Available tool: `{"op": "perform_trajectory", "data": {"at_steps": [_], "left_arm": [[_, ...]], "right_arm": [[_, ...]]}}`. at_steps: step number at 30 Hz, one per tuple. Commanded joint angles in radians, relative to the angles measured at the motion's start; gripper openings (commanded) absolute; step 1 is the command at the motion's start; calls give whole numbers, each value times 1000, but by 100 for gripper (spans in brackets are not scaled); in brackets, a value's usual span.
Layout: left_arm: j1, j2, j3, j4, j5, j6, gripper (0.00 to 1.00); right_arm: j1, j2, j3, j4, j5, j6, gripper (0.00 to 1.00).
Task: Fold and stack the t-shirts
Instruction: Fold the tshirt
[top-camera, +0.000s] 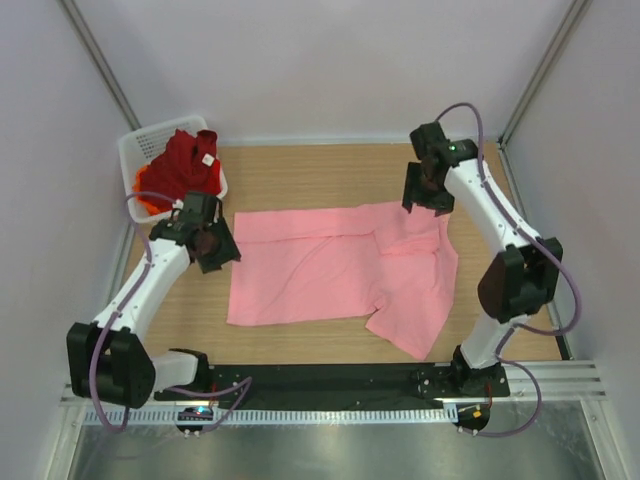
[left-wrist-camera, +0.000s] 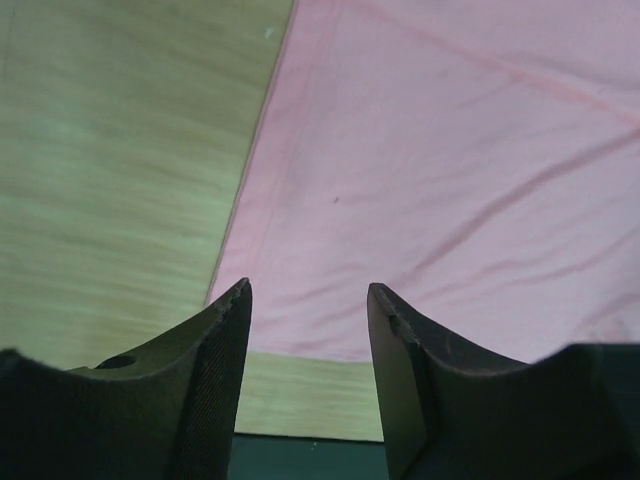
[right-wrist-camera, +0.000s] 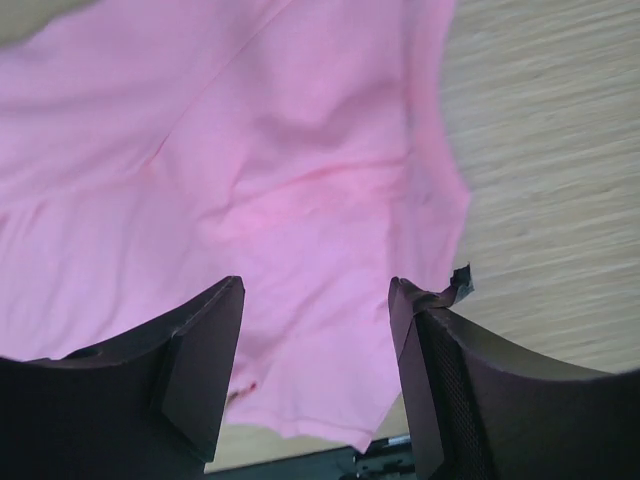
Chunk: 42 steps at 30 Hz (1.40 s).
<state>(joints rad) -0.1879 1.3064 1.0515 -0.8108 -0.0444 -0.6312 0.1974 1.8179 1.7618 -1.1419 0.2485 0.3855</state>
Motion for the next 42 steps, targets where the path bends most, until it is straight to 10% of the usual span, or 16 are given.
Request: {"op": "perform_trajectory", "data": {"at_steps": [1,13,30,42], "left_arm": [[2,-94,-149,-128,-3,-154,51],[13,-251,-386,-120,-61,-369,48],[15,-180,-516,1,-54,-479,41],[54,-90,-446,38,-133,-406,0]], "right_arm": [[149,-169,-181,-22,-61,70,66],[447,-558,-665,-8,-124,250,63],[448,-569,-700,-15,-127,266,62],[448,-513,-749,8,-190,231,62]]}}
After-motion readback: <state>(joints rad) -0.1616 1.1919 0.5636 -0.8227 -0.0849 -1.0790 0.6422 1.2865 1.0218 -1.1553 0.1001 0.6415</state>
